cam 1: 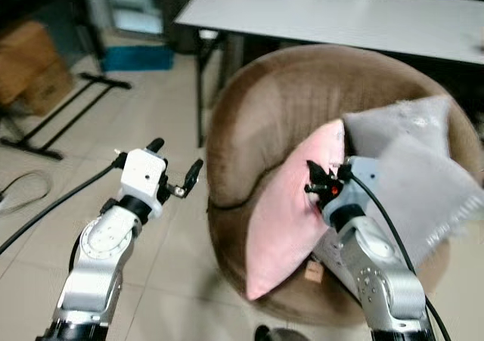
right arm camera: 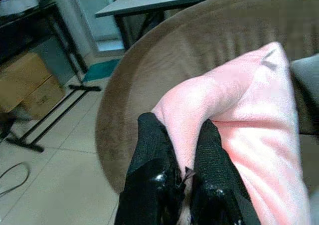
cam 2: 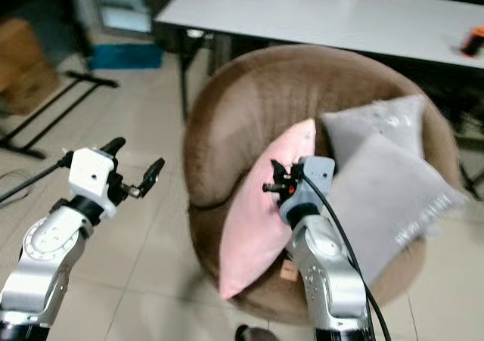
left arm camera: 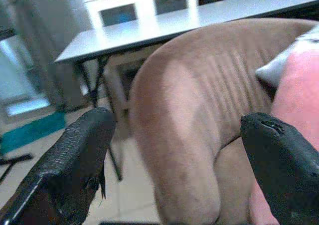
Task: Move the pillow to the sofa from floor
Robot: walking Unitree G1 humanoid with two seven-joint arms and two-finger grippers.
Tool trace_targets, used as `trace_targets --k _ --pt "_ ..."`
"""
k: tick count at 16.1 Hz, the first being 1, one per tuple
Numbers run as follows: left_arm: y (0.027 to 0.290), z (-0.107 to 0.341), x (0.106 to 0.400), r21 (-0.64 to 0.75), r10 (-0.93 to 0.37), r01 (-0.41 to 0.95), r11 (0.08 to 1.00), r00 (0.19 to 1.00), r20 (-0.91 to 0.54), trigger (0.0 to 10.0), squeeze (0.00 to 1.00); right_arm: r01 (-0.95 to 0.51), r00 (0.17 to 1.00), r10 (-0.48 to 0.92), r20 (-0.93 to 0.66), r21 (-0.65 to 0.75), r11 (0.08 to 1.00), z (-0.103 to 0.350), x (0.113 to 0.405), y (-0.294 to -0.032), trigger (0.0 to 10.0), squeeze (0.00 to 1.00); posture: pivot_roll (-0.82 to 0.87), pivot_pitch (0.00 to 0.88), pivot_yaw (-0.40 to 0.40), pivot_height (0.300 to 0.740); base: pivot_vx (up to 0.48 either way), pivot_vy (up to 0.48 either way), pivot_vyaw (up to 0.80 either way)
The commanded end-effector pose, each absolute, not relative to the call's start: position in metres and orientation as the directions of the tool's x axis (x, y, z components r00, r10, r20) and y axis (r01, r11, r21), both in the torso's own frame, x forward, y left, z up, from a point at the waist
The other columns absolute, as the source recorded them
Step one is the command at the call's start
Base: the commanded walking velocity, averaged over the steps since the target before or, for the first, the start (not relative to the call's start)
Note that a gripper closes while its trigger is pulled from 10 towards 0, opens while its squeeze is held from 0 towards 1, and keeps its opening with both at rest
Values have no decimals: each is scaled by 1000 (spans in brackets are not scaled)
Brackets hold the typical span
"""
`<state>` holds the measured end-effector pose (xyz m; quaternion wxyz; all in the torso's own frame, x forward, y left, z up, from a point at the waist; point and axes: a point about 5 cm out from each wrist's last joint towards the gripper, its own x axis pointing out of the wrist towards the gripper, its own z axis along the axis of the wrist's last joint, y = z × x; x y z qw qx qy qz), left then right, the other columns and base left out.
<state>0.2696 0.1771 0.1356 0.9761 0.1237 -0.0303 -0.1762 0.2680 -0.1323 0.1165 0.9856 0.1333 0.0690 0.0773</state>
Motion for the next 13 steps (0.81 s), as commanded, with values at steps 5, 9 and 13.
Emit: trace_targets --k 5,9,13 --pt "174 138 270 249 -366 348 904 930 29 10000 157 -144 983 168 -76 252 957 125 270 -135 10000 0 0 0 -32 740 270 0 -800" --pt "174 138 270 249 -366 348 904 930 29 10000 157 -144 983 168 -76 252 957 125 270 -135 10000 0 0 0 -32 740 270 0 -800" --pt "174 138 270 249 -366 348 904 930 29 10000 157 -144 983 168 -76 252 957 125 270 -135 10000 0 0 0 -32 740 270 0 -800"
